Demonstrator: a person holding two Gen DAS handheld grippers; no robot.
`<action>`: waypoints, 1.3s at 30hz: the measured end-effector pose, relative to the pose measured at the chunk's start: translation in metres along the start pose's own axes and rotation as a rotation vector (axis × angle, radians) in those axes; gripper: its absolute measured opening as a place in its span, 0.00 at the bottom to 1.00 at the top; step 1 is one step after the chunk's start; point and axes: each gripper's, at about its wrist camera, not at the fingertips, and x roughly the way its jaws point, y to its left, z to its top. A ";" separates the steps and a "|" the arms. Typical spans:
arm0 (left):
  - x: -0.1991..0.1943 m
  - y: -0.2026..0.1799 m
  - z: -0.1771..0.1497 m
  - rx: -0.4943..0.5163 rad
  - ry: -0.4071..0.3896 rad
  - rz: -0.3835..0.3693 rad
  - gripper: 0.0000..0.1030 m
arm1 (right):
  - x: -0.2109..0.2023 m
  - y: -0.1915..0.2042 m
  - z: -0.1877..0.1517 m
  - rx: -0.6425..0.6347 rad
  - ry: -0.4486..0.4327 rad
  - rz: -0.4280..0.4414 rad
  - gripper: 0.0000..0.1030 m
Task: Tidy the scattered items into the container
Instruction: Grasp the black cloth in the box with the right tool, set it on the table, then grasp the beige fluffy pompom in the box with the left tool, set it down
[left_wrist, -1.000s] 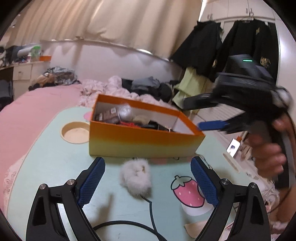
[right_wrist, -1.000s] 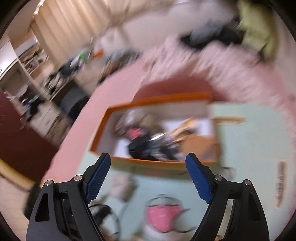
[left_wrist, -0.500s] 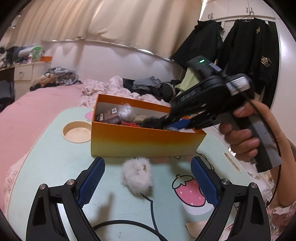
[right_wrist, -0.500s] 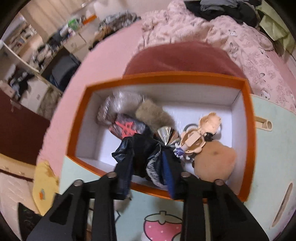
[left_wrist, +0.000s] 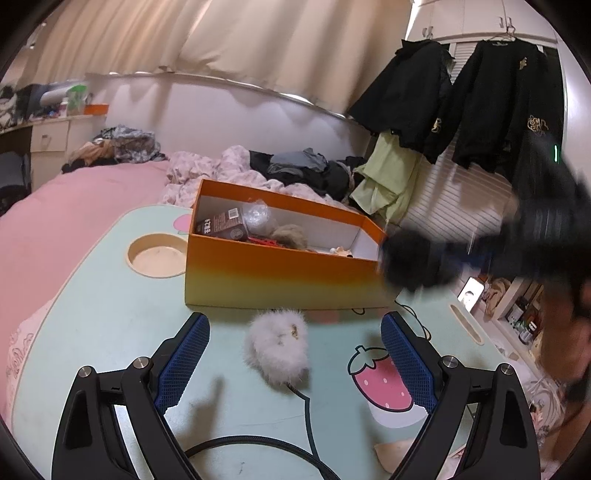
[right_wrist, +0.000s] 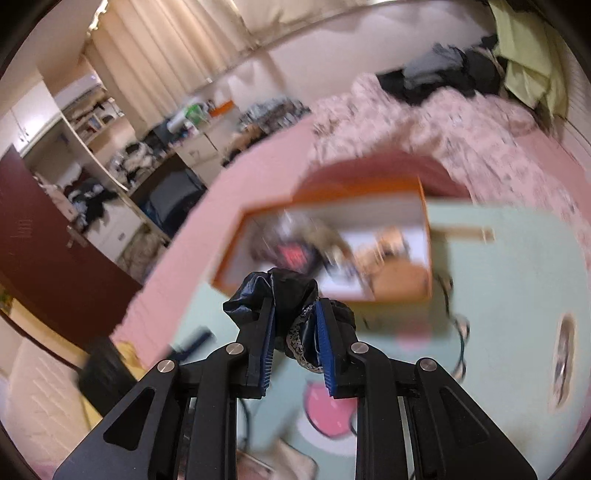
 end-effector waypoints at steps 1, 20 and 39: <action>0.000 0.001 0.000 -0.001 0.003 0.000 0.91 | 0.014 -0.005 -0.010 0.014 0.030 -0.008 0.22; 0.000 0.013 0.006 -0.049 -0.003 -0.020 0.91 | 0.002 -0.001 -0.058 -0.124 -0.262 -0.042 0.82; 0.161 -0.041 0.121 -0.042 0.582 0.122 0.23 | 0.000 -0.010 -0.082 -0.061 -0.237 -0.045 0.73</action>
